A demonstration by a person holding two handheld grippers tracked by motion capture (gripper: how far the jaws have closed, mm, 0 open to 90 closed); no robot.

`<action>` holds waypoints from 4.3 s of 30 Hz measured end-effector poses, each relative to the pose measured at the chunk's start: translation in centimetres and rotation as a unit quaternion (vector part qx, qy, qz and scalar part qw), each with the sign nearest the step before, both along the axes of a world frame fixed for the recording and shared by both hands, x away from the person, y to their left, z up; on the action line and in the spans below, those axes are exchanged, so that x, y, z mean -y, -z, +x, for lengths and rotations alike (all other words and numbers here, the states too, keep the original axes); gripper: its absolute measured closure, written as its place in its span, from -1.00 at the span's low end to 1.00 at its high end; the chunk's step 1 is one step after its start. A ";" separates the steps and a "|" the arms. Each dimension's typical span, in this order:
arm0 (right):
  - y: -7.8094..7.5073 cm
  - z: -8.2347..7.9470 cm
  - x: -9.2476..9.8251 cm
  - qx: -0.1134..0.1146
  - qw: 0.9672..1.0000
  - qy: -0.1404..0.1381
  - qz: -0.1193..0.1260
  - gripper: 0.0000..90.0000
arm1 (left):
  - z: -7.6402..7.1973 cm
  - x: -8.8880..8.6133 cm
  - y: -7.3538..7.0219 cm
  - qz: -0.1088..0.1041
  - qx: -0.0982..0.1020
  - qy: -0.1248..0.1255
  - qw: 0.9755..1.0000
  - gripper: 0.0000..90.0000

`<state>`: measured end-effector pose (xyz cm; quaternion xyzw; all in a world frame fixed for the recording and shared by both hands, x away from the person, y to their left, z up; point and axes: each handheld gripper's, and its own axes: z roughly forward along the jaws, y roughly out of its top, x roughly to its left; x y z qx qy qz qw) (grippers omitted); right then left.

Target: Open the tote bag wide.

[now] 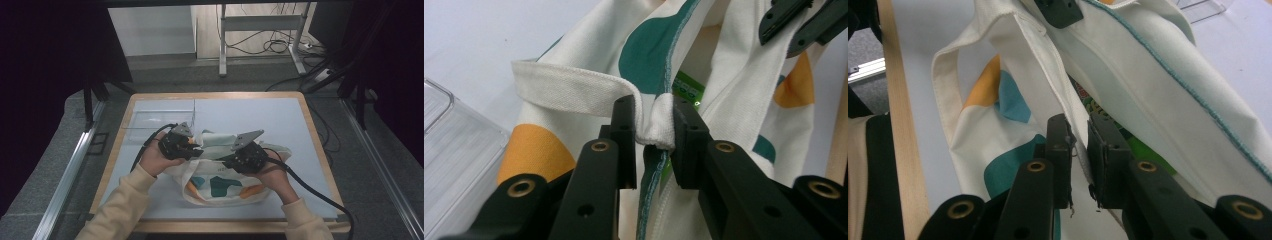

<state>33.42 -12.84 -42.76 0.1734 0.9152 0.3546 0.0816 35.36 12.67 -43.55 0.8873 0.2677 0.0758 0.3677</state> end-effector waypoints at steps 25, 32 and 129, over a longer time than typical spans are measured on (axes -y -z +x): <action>0.8 -1.2 0.6 0.008 1.000 0.006 0.006 0.92 | 1.1 0.1 -0.7 0.005 0.000 -0.032 0.999 0.71; 1.0 -1.6 0.4 0.013 1.000 0.001 0.000 0.93 | 2.3 -0.2 -0.6 0.007 -0.012 -0.039 0.999 0.71; 1.5 -4.3 0.2 0.019 1.000 0.000 0.011 0.49 | 1.9 1.6 0.0 0.070 -0.033 -0.008 0.997 0.95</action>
